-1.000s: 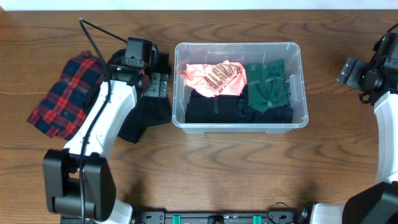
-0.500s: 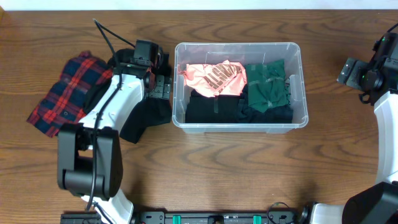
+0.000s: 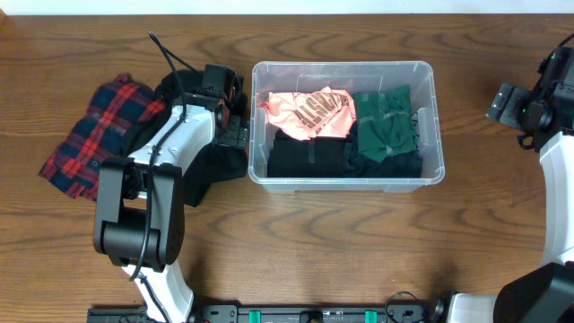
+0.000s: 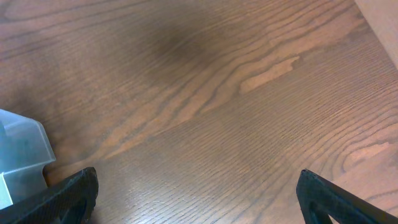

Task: Pack container
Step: 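Grasp the black garment with the left gripper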

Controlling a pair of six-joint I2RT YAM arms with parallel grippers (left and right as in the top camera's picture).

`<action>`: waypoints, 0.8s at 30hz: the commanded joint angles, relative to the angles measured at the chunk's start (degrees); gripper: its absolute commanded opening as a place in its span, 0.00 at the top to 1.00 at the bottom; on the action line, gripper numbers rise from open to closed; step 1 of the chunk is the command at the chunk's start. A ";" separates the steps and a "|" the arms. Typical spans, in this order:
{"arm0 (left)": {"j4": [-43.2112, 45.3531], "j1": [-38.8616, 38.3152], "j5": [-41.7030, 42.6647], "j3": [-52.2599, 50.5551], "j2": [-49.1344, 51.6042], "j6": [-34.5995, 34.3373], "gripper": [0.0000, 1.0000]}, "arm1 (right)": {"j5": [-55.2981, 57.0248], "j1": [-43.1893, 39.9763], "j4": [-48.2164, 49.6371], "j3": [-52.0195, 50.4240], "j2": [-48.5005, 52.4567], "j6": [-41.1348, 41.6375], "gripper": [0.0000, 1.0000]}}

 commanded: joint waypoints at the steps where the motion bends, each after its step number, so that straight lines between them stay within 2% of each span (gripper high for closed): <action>1: -0.33 0.24 -1.36 -0.02 1.73 0.11 0.02 | 0.20 -0.20 -0.11 0.20 0.09 -0.02 0.01; 4: -0.33 0.24 -1.31 -0.02 1.77 0.09 0.11 | 0.20 -0.20 -0.11 0.20 0.09 -0.02 0.01; 20: -0.35 0.24 -1.33 -1.01 5.84 -0.11 0.13 | 0.20 -0.20 -0.11 0.20 0.09 -0.02 0.01; 23: -1.03 0.24 -1.31 -1.01 5.84 -0.09 0.36 | 0.20 -0.20 -0.11 0.20 0.09 -0.02 0.01; 24: -1.18 0.24 -1.31 -1.01 5.84 -0.09 0.48 | 0.20 -0.20 -0.11 0.20 0.09 -0.02 0.01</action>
